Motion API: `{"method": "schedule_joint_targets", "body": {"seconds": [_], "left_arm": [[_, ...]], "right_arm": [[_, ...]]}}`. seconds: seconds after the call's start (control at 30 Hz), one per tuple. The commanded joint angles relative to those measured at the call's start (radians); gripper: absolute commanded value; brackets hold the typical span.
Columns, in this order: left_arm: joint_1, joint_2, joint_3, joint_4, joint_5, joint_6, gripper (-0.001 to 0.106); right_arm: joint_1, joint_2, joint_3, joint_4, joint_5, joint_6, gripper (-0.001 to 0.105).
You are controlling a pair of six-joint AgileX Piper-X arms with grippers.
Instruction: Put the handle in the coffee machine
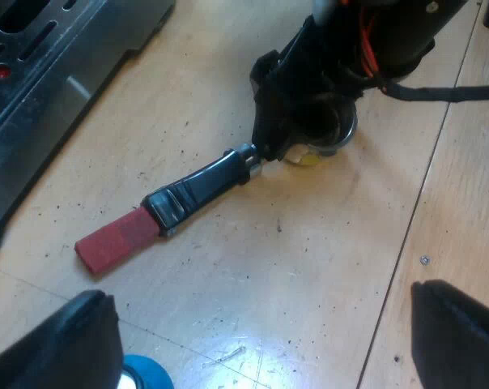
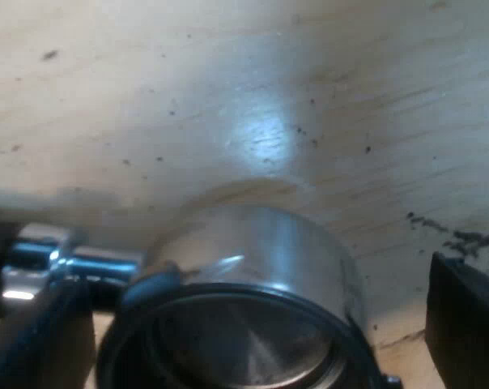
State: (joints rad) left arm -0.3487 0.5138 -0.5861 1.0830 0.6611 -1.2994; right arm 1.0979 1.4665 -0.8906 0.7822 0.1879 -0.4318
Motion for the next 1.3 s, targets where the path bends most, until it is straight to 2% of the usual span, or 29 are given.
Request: {"method": "schedule_joint_targets", "body": {"seconds": [0.03,0.53,0.67,0.77,0.83,0.87,0.9,0.93,0.97,1.0,1.1,1.3], "left_arm": [[-0.004,-0.005,-0.011,-0.012,0.011,0.001,0.075],[-0.004,-0.005,-0.011,-0.012,0.011,0.001,0.075],[-0.004,-0.005,-0.011,-0.012,0.011,0.001,0.075],[-0.004,-0.005,-0.011,-0.012,0.011,0.001,0.075],[-0.004,-0.005,-0.011,-0.012,0.011,0.001,0.075],[-0.004,-0.005,-0.011,-0.012,0.011,0.001,0.075],[-0.004,-0.005,-0.011,-0.012,0.011,0.001,0.075],[-0.004,-0.005,-0.011,-0.012,0.011,0.001,0.075],[-0.004,-0.005,-0.011,-0.012,0.011,0.001,0.075],[-0.004,-0.005,-0.011,-0.012,0.011,0.001,0.075],[-0.004,-0.005,-0.011,-0.012,0.011,-0.001,0.075],[-0.004,-0.005,-0.011,-0.012,0.022,0.002,0.075]], "right_arm": [[-0.001,0.005,-0.003,0.008,0.002,-0.006,0.084],[-0.001,0.005,-0.001,0.008,0.002,-0.006,0.081],[-0.001,0.005,-0.001,0.008,0.002,-0.006,0.069],[-0.001,0.005,-0.001,0.008,0.002,-0.006,0.051],[-0.001,0.005,-0.001,0.008,0.002,-0.006,0.049],[-0.001,0.005,-0.001,0.008,0.004,-0.006,0.038],[-0.001,0.005,-0.001,0.008,0.004,-0.006,0.038],[-0.001,0.005,-0.001,0.008,0.005,-0.006,0.032],[-0.001,0.005,-0.001,0.008,0.013,-0.006,0.02],[-0.001,0.005,-0.001,0.008,0.012,-0.009,0.0],[-0.001,0.005,-0.001,0.008,0.011,-0.026,0.0],[-0.001,-0.004,-0.003,0.008,-0.001,-0.138,0.0]]}}
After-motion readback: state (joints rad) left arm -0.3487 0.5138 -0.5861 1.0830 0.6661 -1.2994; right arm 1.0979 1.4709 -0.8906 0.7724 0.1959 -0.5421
